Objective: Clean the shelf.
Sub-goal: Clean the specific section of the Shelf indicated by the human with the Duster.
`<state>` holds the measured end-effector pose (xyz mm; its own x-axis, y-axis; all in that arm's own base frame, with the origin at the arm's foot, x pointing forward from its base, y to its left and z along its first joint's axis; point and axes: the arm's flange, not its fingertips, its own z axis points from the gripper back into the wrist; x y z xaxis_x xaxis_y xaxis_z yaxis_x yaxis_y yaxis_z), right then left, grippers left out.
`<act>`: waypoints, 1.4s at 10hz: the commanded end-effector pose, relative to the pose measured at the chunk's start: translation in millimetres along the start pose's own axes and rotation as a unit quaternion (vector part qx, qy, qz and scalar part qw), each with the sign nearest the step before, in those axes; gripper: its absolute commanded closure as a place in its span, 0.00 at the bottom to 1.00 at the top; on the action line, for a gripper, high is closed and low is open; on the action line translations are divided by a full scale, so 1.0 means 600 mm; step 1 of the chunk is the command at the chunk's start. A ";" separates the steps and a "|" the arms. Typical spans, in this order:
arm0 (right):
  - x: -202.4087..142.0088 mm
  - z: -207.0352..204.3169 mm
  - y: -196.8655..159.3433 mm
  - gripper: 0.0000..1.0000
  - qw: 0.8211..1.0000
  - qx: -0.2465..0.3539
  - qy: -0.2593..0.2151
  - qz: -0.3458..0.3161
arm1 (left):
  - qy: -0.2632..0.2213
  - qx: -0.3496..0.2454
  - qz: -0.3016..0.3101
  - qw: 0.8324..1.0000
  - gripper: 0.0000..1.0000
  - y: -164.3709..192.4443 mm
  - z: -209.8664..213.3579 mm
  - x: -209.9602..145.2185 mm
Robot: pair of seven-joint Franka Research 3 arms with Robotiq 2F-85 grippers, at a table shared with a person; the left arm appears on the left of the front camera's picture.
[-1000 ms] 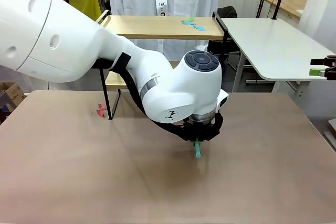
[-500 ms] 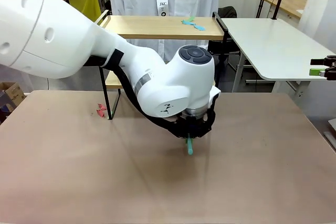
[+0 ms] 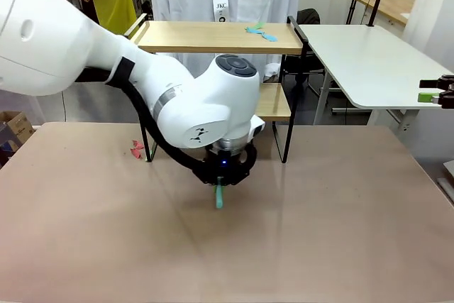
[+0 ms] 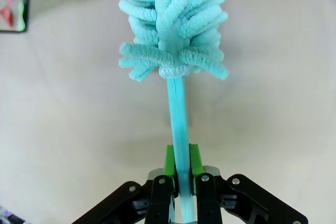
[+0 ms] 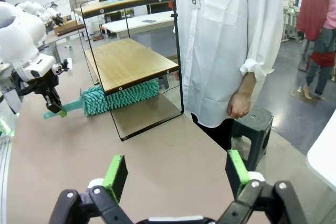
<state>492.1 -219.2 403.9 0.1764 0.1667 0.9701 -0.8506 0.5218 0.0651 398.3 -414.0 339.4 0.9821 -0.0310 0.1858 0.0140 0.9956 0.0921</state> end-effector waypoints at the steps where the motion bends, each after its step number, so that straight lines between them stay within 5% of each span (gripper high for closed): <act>1: 0.005 0.000 0.001 0.00 1.000 0.001 0.001 0.003 | 0.015 0.025 0.007 1.000 0.87 0.054 0.007 -0.009; 5: 0.005 0.000 0.001 0.00 1.000 0.001 0.001 0.003 | 0.046 0.092 0.022 0.994 0.87 0.143 -0.006 -0.019; 8: 0.005 0.000 0.001 0.00 1.000 0.001 0.001 0.003 | 0.041 0.198 0.051 0.978 0.87 0.197 -0.010 -0.031; 12: 0.005 0.000 0.001 0.00 1.000 0.001 0.001 0.003 | -0.065 0.248 0.066 0.964 0.87 0.159 0.062 -0.072; 14: 0.005 0.000 0.001 0.00 1.000 0.001 0.001 0.003 | -0.039 0.219 0.044 0.974 0.87 0.161 0.054 -0.063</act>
<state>492.0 -219.4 403.9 0.1766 0.1665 0.9701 -0.8504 0.5221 0.0652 345.0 -332.3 379.9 0.9505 0.0134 0.3106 -0.1671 0.8645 0.4740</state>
